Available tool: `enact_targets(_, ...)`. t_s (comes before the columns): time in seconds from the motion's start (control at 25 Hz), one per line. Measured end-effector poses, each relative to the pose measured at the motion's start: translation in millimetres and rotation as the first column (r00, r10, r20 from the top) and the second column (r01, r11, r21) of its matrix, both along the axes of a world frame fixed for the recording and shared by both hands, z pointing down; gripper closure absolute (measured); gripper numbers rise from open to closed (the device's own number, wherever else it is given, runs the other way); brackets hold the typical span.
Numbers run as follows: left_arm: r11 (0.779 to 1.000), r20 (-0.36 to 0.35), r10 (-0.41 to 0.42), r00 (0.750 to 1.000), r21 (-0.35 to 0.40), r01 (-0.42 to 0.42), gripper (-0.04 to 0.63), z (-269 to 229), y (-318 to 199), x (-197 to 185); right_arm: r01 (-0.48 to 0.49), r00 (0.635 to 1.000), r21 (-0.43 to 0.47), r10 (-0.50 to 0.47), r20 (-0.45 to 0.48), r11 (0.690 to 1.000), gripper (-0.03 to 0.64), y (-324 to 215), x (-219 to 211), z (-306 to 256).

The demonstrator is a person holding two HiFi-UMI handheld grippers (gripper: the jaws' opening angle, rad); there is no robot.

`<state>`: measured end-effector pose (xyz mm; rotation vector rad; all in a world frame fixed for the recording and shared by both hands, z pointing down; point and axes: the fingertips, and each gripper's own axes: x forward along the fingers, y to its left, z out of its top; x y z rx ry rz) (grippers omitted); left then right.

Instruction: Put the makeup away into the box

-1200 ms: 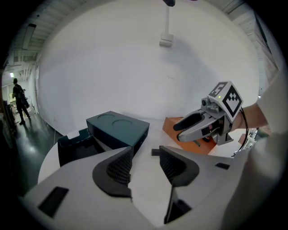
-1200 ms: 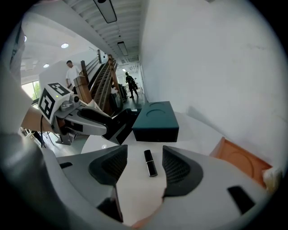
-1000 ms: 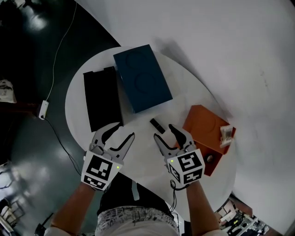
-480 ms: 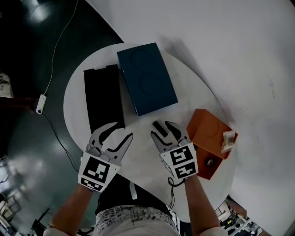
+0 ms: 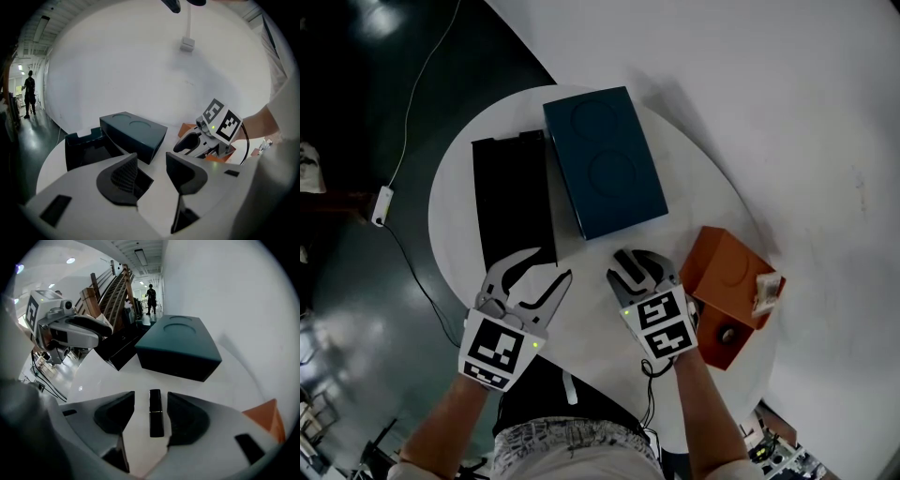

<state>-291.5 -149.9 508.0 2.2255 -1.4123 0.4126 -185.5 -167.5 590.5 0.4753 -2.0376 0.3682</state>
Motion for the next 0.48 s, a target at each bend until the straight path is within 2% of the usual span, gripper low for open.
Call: enact_targets(0.48,1.0,-0.011,-0.012,1.0,-0.009,0.012,0.383,3,2,-5,0.002,0.997,-0.018,-0.004,-0.081,1.0,0.434,-1,5,14)
